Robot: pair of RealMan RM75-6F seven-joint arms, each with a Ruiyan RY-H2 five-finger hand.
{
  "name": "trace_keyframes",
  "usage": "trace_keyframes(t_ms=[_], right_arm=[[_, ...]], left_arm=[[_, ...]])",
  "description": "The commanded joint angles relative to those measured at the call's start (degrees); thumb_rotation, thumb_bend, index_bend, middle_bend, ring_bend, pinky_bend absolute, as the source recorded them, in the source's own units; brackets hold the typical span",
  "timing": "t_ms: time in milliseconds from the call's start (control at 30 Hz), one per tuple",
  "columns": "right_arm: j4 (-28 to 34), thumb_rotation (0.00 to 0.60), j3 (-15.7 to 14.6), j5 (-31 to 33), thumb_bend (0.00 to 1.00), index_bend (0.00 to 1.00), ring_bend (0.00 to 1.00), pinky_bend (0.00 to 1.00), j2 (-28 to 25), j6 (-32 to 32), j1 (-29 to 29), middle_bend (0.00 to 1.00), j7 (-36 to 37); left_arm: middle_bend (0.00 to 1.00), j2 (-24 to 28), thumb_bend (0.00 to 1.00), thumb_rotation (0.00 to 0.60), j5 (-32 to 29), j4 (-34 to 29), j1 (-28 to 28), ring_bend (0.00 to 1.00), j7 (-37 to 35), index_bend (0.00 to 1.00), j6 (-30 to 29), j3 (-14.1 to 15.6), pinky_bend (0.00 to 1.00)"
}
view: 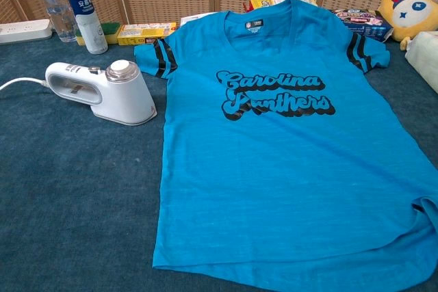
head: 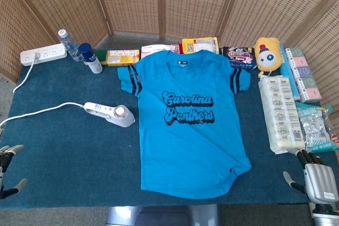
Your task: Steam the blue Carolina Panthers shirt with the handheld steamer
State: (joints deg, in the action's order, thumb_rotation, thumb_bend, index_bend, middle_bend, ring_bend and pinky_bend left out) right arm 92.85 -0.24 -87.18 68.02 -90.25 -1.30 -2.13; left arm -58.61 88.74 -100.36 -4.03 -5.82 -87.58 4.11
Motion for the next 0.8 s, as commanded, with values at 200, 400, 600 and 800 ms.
trace_keyframes(t_ms=[200,400,600,800], right_arm=[[-0.9,0.600,0.2,0.1,0.31,0.26,0.28,0.34,0.7,0.7,0.0,0.30,0.7],[-1.5,0.600,-0.2,-1.6,0.32,0.26,0.28,0.35,0.9,1.5,0.7,0.30,1.6],[-3.1,0.600,-1.2,-3.5,0.31,0.26,0.28,0.35,2.0,3.2,1.5,0.30,2.0],[-5.5,0.600,-2.2,-5.6,0.29,0.26,0.28,0.35,3.6,6.3,3.4,0.30,1.3]], left_arm=[[0.20,0.0,0.24,0.600,-0.7,0.3,0.6,0.11,0.2,0.14,1.8,0.2,0.26],[0.20,1.1,0.24,0.600,0.0,-0.5,0.9,0.11,-0.2,0.14,0.5,-0.6,0.26],[0.20,2.4,0.24,0.600,0.2,-1.2,1.6,0.11,-0.2,0.14,0.7,-1.2,0.26],[0.20,3.7,0.24,0.600,0.0,-2.3,3.2,0.11,0.9,0.14,2.2,-2.1,0.26]])
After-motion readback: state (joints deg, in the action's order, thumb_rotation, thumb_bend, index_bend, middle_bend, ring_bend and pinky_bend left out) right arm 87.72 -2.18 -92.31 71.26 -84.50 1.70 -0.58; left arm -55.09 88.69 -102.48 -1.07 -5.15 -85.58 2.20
